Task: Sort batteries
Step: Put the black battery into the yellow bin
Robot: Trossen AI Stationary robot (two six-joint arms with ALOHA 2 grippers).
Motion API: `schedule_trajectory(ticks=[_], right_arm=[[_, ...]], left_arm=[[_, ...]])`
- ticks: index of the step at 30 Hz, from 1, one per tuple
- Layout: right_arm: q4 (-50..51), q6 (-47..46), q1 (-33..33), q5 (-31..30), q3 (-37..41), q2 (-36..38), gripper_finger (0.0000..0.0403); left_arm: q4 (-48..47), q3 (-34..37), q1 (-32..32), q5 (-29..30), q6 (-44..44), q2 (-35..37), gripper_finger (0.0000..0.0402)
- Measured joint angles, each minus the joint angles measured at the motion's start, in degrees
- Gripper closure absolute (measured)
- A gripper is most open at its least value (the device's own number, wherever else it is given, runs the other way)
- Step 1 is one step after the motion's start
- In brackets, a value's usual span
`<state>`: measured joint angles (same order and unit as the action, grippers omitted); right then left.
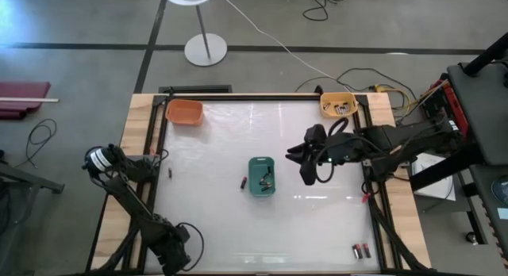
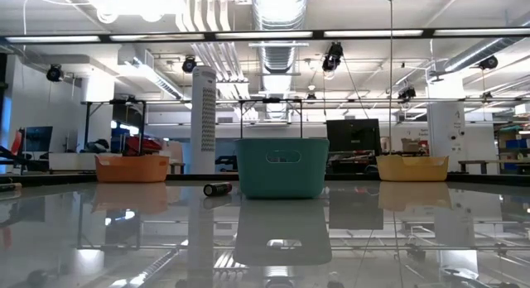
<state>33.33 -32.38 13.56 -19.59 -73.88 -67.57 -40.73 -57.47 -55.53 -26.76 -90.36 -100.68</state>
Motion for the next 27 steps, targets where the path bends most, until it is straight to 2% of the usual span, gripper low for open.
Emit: schedule_trajectory(ticks=[7,17,23,27], right_arm=[[0.2,0.9,0.9,-0.1,-2.3,-1.0,0.0301],[0.3,2.0,0.8,-0.1,-2.5,-0.8,0.0319],[0.3,2.2,0.8,0.0,-2.5,-0.8,0.0316],[0.2,2.1,0.8,0.0,-2.8,-0.8,0.0308]], left_arm=[[0.1,0.2,-0.7,-0.2,-0.1,0.1,0.0293],[2.1,0.3,-1.3,0.5,-1.1,-0.1,0.0293],[3.5,0.5,-3.0,-0.3,-2.5,-3.8,0.0293],[7.0,-0.4,-3.8,-2.6,-3.4,-6.8,0.0324]])
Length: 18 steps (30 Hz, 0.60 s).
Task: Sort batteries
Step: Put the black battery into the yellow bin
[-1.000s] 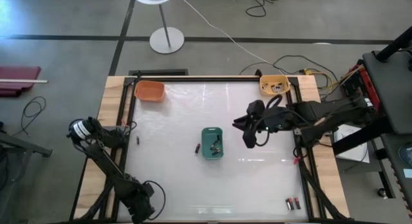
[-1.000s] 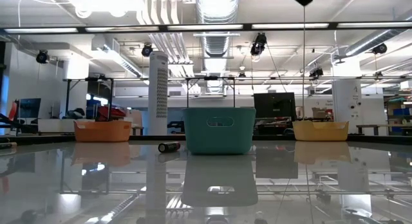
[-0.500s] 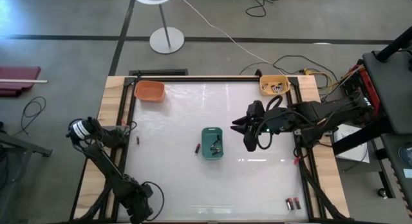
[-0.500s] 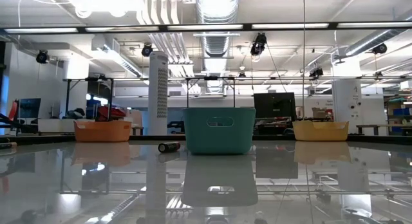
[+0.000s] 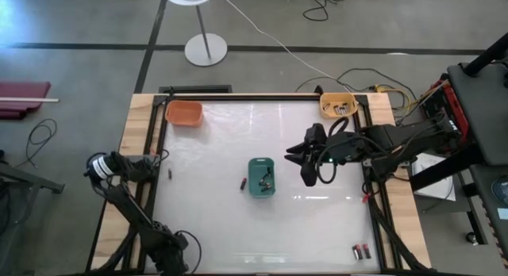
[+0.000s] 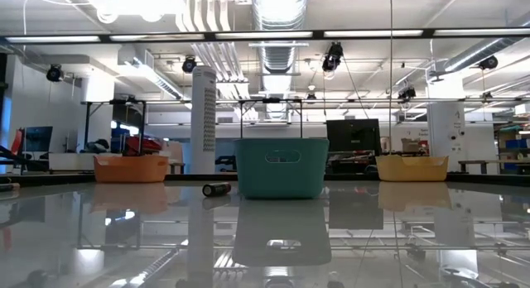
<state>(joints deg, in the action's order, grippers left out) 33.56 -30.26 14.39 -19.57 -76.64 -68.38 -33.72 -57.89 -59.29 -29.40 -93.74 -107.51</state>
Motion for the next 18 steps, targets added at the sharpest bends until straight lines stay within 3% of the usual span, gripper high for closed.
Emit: schedule_trajectory(ticks=[4,13,16,18], right_arm=[[0.0,1.2,0.0,0.0,-0.9,0.0,0.0303],[0.4,5.5,0.0,0.1,-5.3,0.0,0.0307],[0.5,5.4,0.1,0.2,-5.5,0.0,0.0304],[-0.1,4.4,0.7,0.2,-5.5,0.0,0.0300]], left_arm=[[0.2,-1.3,-0.4,-0.6,-0.2,-2.0,0.0387],[-7.4,-3.7,-1.1,9.7,2.0,0.6,0.0397],[-9.1,-3.8,-1.1,16.3,-1.4,3.1,0.0399],[-11.6,-5.3,-1.1,24.4,-4.0,4.8,0.0399]])
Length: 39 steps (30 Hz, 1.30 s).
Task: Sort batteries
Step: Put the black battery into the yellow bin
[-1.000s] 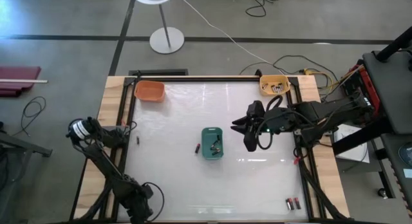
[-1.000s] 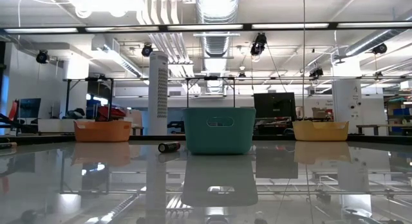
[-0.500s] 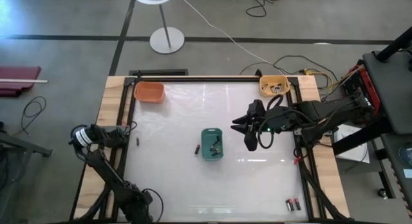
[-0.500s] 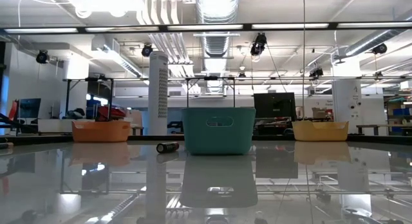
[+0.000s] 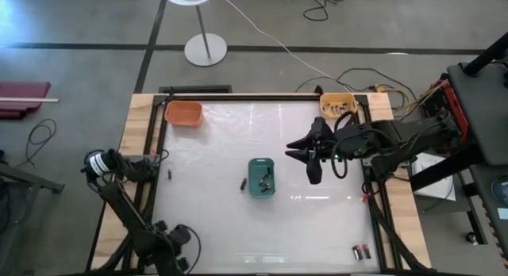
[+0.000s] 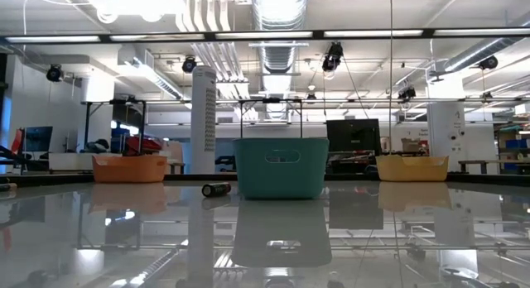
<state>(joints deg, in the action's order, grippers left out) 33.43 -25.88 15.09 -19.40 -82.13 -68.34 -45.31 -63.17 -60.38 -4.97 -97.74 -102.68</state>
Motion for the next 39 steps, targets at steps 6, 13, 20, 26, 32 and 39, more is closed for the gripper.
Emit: schedule_trajectory(ticks=[6,13,20,26,32,39], right_arm=[[-7.8,1.3,3.1,0.7,1.6,-4.4,0.0286],[-25.7,3.3,5.2,8.4,3.4,-17.4,0.0255],[-48.5,3.0,5.5,11.3,0.4,-26.4,0.0224],[-47.3,3.9,4.8,14.8,-4.3,-30.8,0.0216],[-43.7,4.4,4.6,15.7,-6.2,-30.6,0.0232],[-41.7,5.8,4.4,13.5,-6.4,-30.3,0.0271]], left_arm=[[-6.3,-8.1,-0.9,24.2,0.3,6.2,0.0400],[-5.0,-10.9,0.9,58.9,7.0,12.7,0.0401],[5.5,-11.0,5.9,66.1,26.6,18.6,0.0401],[17.5,-11.0,11.8,63.1,44.9,20.4,0.0402],[20.4,-11.0,14.1,61.8,51.1,20.8,0.0401],[24.9,-11.0,14.2,62.9,56.3,21.3,0.0401]])
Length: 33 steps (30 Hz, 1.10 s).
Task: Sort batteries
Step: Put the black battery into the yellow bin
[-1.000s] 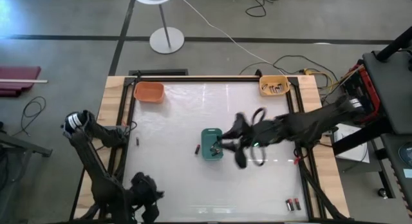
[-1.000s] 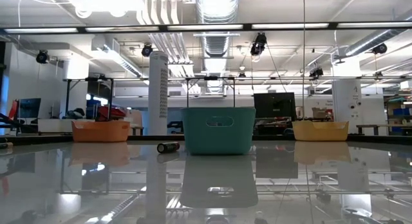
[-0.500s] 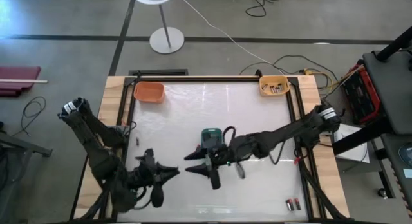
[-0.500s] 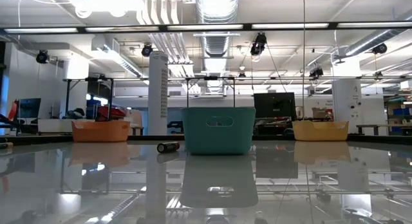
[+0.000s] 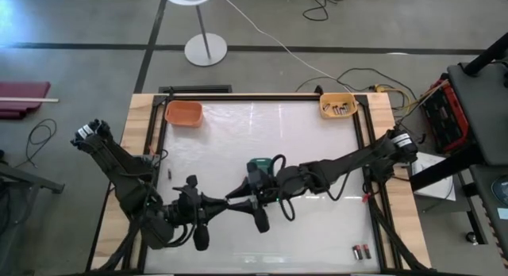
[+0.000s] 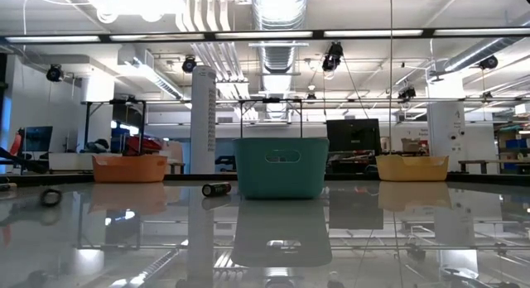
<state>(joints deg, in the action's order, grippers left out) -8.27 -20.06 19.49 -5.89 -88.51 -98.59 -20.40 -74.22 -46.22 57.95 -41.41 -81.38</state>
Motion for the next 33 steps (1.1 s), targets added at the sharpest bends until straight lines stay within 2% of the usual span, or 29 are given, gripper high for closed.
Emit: schedule_trajectory(ticks=[10,14,16,22,26,33], right_arm=[[-0.6,0.1,0.0,-1.1,0.0,0.1,0.0309],[-0.6,0.2,-0.1,-3.1,0.0,0.1,0.0350],[-0.4,0.2,-0.3,-3.1,0.0,0.3,0.0376],[4.6,-2.6,-2.0,-3.4,0.0,3.5,0.0378],[19.6,-3.1,-5.3,-7.8,0.0,11.4,0.0378],[64.9,-12.6,-18.0,-20.2,0.2,24.1,0.0378]], left_arm=[[1.3,0.0,1.7,-0.6,2.2,-0.2,0.0401],[1.3,0.0,2.1,-1.4,2.2,-0.4,0.0396],[1.4,0.0,2.1,-1.4,1.9,-0.4,0.0382],[-0.8,0.0,2.1,-1.6,1.1,0.4,0.0306],[-9.2,0.0,1.3,-1.6,-6.3,3.7,0.0258],[-32.3,0.0,-0.7,-3.6,-27.1,5.4,0.0217]])
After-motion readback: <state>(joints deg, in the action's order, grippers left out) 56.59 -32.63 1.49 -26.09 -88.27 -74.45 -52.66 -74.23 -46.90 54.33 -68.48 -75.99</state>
